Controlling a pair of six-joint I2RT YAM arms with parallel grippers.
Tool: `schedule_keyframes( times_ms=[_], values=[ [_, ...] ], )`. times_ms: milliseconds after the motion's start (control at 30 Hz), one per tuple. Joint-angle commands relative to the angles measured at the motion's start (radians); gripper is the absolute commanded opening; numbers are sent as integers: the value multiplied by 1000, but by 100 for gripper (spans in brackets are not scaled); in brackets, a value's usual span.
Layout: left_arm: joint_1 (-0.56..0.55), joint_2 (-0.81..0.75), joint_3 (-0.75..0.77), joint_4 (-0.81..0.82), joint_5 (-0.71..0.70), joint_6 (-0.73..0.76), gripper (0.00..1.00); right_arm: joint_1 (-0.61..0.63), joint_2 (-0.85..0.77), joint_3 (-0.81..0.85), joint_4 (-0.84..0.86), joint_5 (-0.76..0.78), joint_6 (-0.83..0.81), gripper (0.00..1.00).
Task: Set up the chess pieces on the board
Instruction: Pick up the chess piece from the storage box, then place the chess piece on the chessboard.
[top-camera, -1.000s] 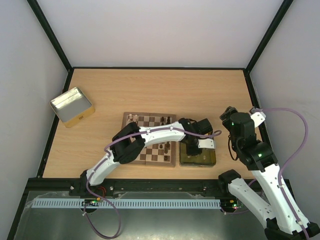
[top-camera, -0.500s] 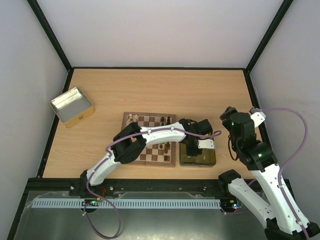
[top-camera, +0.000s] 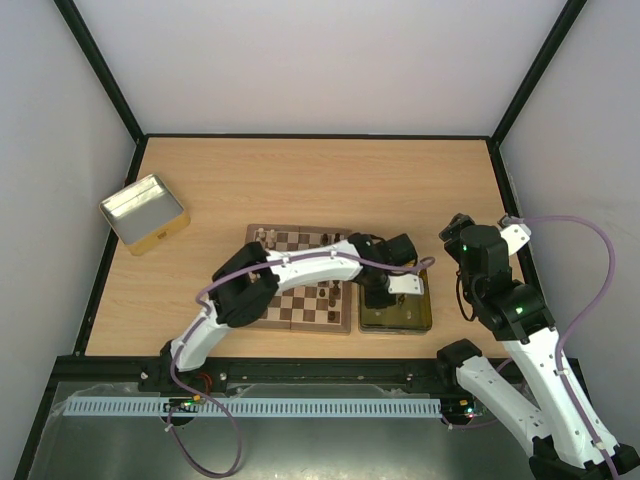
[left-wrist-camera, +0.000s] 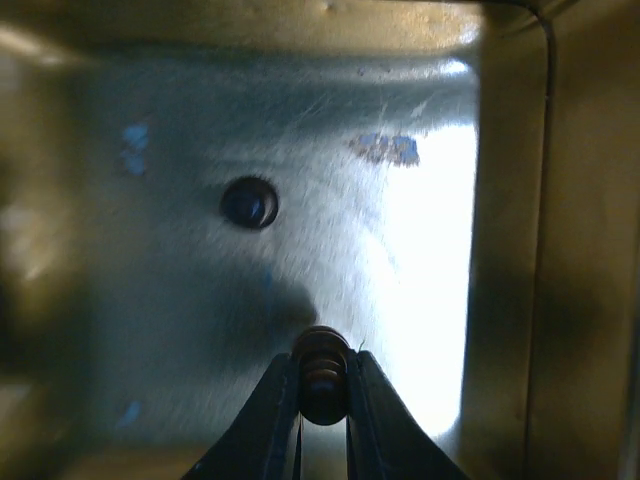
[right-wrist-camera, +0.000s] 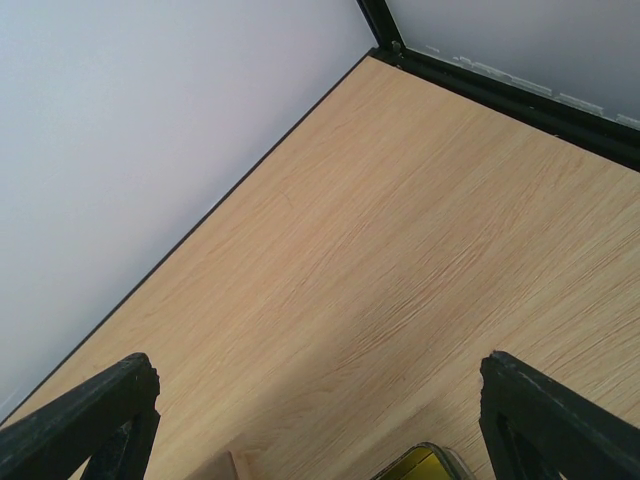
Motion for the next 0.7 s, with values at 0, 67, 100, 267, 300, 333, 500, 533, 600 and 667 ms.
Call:
schedule_keyframes(
  times_ms=[0,67,100,267,300,333,500,533,600,667],
  values=[
    [47,-183,-55,-28,-25,19,2,-4,-1,2,-14,38,-9,85],
    [64,-234,-83,-35,-32,20,2,-4,2,-1,-9,40,-10,85],
    [72,-262,-96,-36,-32,18,2,-4,3,-3,-7,40,-11,85],
    [94,-389,-168,-24,-40,3,2,-4,13,-12,4,33,-9,85],
    [99,-411,-183,-23,-40,1,2,-4,18,-12,6,31,-10,85],
    [102,-435,-202,-23,-40,-1,2,-4,22,-11,9,30,-10,85],
    [127,-544,-340,-29,-50,12,2,-4,44,-5,12,26,-14,85],
    [134,-567,-375,-25,-55,15,2,-4,46,-5,12,25,-14,85],
    [152,-620,-443,-16,-66,21,2,-4,50,-7,13,22,-14,85],
    [170,-655,-504,-8,-73,26,2,-4,53,-14,16,18,-13,85]
  ],
)
